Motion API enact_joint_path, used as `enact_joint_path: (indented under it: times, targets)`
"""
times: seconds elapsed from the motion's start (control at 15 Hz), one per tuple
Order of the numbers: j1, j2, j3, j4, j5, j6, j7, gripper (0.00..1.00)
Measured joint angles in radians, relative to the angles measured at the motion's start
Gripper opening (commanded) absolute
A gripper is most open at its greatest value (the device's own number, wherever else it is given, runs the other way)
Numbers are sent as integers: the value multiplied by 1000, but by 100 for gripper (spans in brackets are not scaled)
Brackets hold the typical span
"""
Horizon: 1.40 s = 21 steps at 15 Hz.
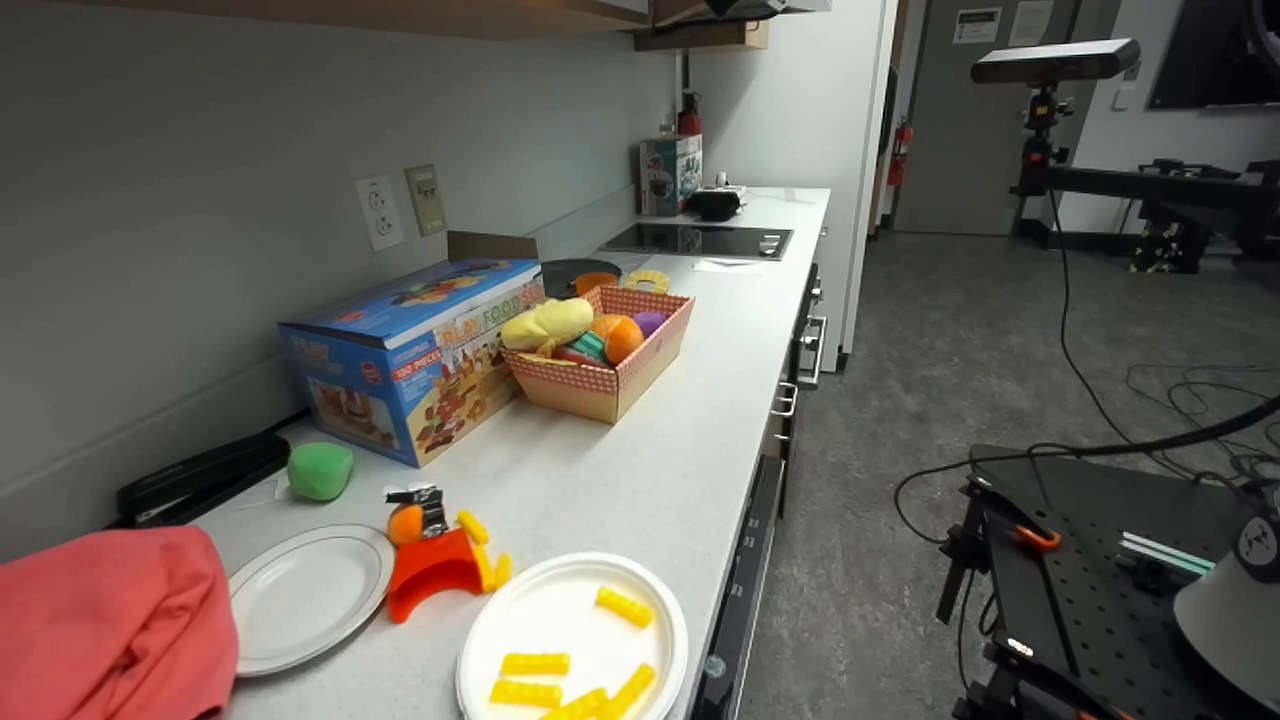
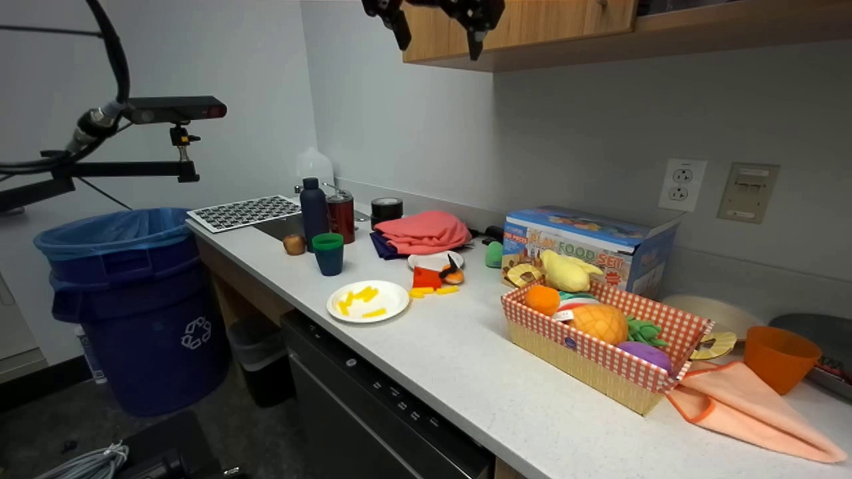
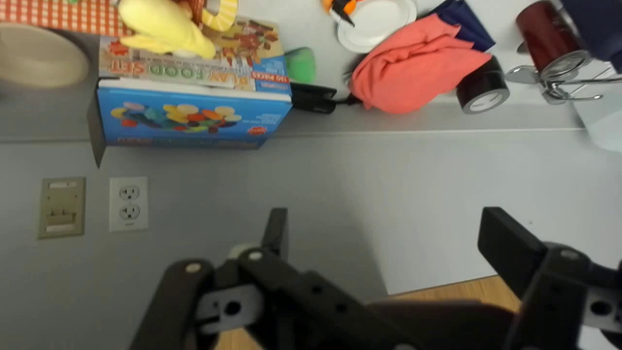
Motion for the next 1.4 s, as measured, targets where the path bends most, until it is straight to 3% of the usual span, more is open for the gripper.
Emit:
enact_joint_path:
  times: [0.2, 0.4, 1.0, 1.4]
  targets:
    - [34, 10, -3, -51, -6, 162, -36, 100]
    - [15, 47, -3, -73, -73, 184, -22, 100]
    - [17, 58, -2, -71, -83, 204, -22, 100]
    - [12, -12, 51, -71, -203, 407, 65, 100]
